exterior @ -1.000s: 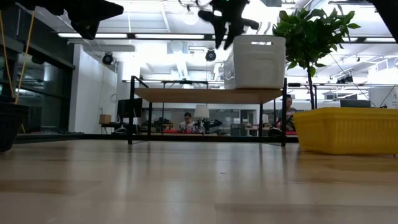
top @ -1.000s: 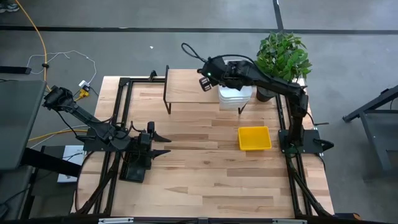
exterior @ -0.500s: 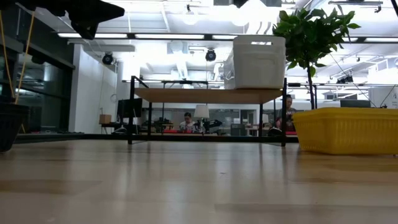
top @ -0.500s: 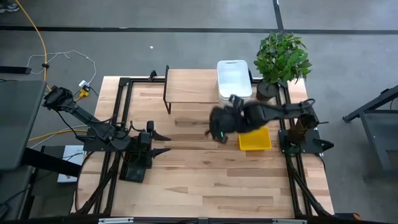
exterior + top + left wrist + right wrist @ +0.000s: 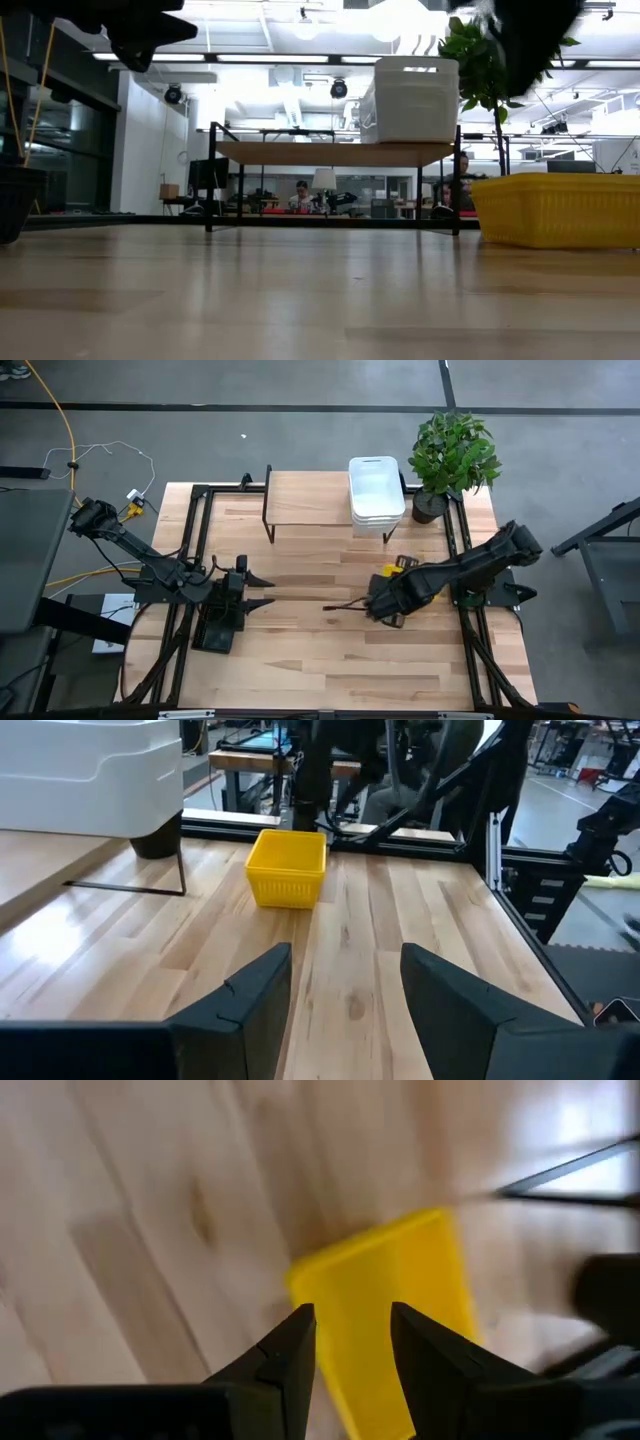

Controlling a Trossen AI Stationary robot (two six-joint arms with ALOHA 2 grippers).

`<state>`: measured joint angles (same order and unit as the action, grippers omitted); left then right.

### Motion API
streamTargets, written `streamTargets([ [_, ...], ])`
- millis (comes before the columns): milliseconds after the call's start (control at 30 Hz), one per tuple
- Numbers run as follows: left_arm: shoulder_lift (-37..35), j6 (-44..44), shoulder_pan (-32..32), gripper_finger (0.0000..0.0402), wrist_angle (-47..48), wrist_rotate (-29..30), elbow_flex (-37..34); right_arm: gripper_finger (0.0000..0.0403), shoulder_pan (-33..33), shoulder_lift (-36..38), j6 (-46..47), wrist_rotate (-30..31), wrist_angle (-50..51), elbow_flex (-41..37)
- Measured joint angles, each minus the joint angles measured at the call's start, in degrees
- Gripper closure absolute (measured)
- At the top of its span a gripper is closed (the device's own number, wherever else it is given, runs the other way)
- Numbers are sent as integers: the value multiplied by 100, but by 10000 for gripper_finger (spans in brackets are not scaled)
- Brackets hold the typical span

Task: Stack baskets on shelf by color
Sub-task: Put the stacked yellow bins on the shelf

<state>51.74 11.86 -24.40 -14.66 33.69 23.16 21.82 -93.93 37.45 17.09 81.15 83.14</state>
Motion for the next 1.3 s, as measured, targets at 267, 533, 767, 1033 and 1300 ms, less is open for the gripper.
streamTargets([
  [267, 0, -2, 0, 225, -11, 0, 0, 284, 0, 516, -1399, -962, -873, -1707],
  [533, -1, -2, 0, 225, -11, 0, 0, 284, -2, 511, -2254, -1389, -1632, -2376],
  [767, 0, -8, 0, 225, -11, 0, 0, 284, -6, 507, -2164, -1010, -1679, -2761],
  [1033, -1, -92, 0, 225, -13, 4, 0, 284, 11, 507, -2177, -1188, -1457, -2270],
  [1300, 0, -17, 0, 225, -13, 0, 0, 284, -47, 511, -2193, -456, -1108, -1975],
])
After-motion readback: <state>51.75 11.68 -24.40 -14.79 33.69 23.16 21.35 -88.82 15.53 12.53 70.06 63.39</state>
